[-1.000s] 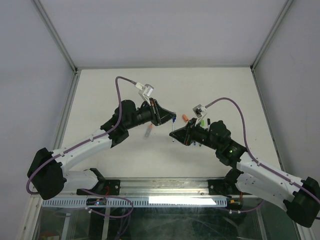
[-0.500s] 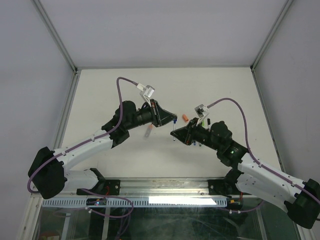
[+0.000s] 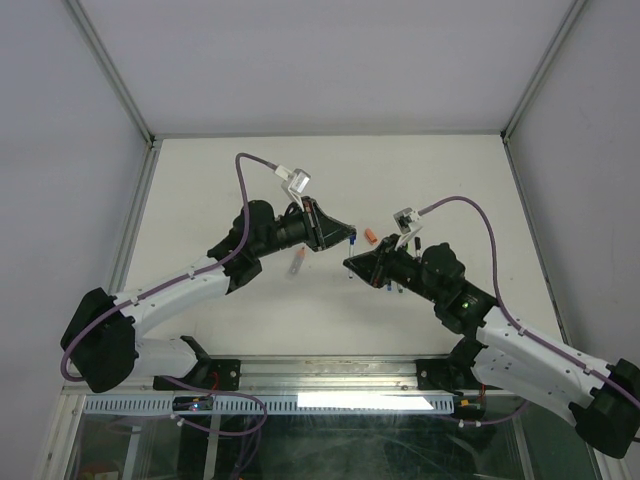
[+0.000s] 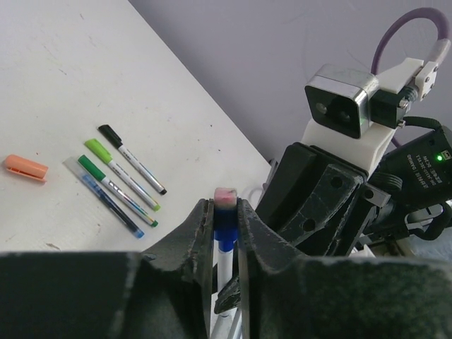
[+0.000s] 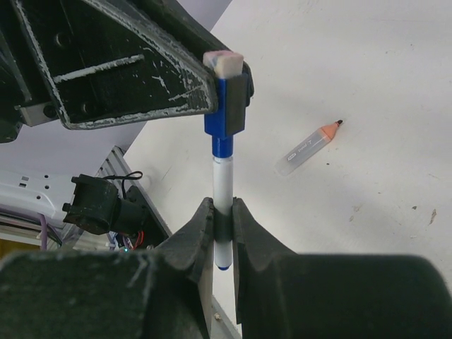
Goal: Insert the pens into the pen caps
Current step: Insert the pen cap onto the pen, then press the pen cap onto the pen.
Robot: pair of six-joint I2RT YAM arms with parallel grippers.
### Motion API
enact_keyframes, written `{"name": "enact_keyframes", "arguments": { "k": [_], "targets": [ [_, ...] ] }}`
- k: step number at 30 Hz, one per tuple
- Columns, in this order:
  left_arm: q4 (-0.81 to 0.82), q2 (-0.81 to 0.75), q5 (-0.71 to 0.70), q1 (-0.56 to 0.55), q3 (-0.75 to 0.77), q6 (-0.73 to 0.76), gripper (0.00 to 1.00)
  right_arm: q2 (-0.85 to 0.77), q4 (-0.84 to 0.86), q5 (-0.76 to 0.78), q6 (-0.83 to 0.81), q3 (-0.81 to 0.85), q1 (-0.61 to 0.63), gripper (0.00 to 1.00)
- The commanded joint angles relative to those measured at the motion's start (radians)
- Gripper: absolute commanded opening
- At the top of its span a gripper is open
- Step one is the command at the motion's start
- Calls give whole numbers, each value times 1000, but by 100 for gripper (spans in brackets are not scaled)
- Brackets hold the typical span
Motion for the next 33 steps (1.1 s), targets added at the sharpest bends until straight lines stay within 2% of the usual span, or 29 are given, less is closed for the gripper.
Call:
{"name": "enact_keyframes", "arguments": {
  "k": [1, 6, 11, 21, 29, 33],
  "targets": [
    [-1, 2, 36, 3, 11, 7, 21, -36, 58, 74, -9, 14, -6, 0],
    [-9, -2, 18, 3, 19, 4, 47, -19, 52, 53, -11, 13, -5, 0],
    [-6, 6, 20, 4, 35, 3, 55, 7, 79, 28, 1, 7, -5, 0],
    [12, 39, 14, 4, 55, 18, 57, 42, 105, -54, 0, 18, -4, 0],
    [60, 68, 42, 4, 53, 12, 42, 41, 96, -53, 3, 19, -4, 0],
    [63, 61, 42, 4, 53, 12, 42, 46, 91, -50, 4, 19, -4, 0]
  ]
}}
